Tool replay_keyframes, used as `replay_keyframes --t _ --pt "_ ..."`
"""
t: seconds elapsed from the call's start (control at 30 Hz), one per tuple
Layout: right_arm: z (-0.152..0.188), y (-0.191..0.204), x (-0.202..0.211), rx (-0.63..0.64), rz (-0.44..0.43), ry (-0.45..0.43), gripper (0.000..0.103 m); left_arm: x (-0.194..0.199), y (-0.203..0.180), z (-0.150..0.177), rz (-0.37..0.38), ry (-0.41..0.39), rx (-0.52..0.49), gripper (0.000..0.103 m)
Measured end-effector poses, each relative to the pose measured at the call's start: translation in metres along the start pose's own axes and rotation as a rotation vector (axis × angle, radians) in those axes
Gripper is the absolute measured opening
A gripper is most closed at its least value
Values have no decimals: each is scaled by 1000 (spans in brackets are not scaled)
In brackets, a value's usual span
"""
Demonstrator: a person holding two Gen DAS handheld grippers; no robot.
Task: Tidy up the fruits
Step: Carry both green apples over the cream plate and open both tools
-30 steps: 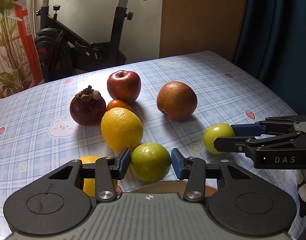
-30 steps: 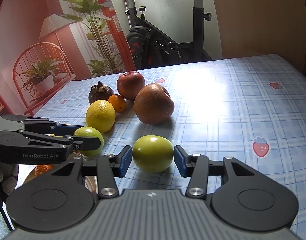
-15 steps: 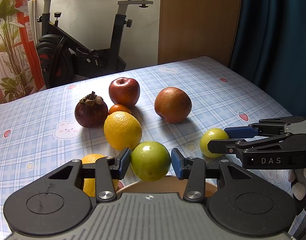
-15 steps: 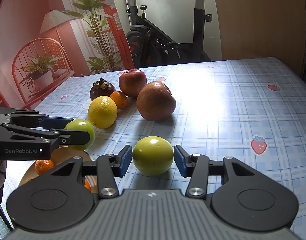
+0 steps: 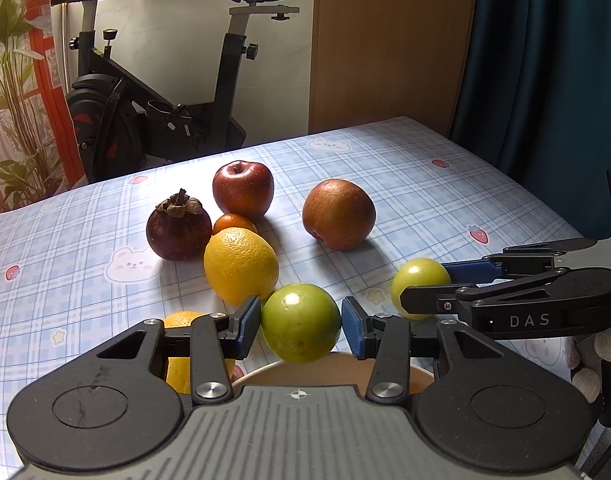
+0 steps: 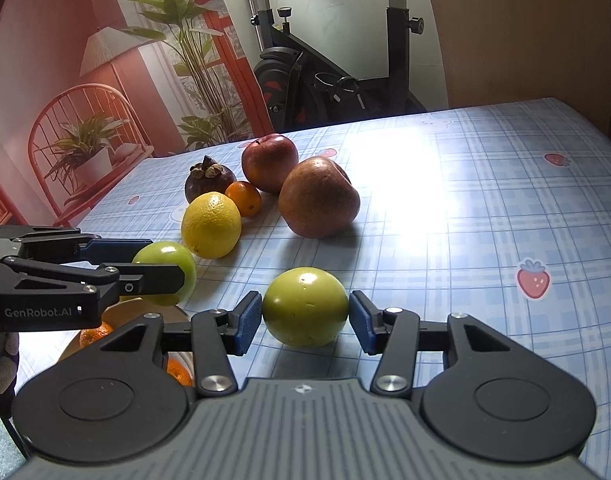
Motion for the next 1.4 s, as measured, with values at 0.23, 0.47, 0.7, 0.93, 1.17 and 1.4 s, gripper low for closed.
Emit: replay_keyframes --t 0.23,0.47,0.7,0.93,1.17,1.4 --pt "-1 15 23 14 -26 -25 51 28 -5 4 21 -23 -11 47" --pt "10 40 39 65 -47 -24 51 41 -1 29 36 13 20 47" --pt "22 50 43 84 -38 -2 51 29 13 44 35 41 78 47" --pt "31 55 50 97 -35 10 51 24 15 45 27 37 90 47" --pt "47 68 58 136 -44 40 51 35 17 41 21 -5 105 47" --pt "60 84 54 204 -39 72 51 60 27 41 -36 -65 144 47"
Point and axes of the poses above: each gripper's, at about its wrist camera, not at the fingertips, and x roughly against the way its jaws point, y to its left, z to its underside, the point moved 8 cm from there along -x, roughly the way its jaws point, and after that the axes turned 7 degrees about z, right-handed, at the moved point
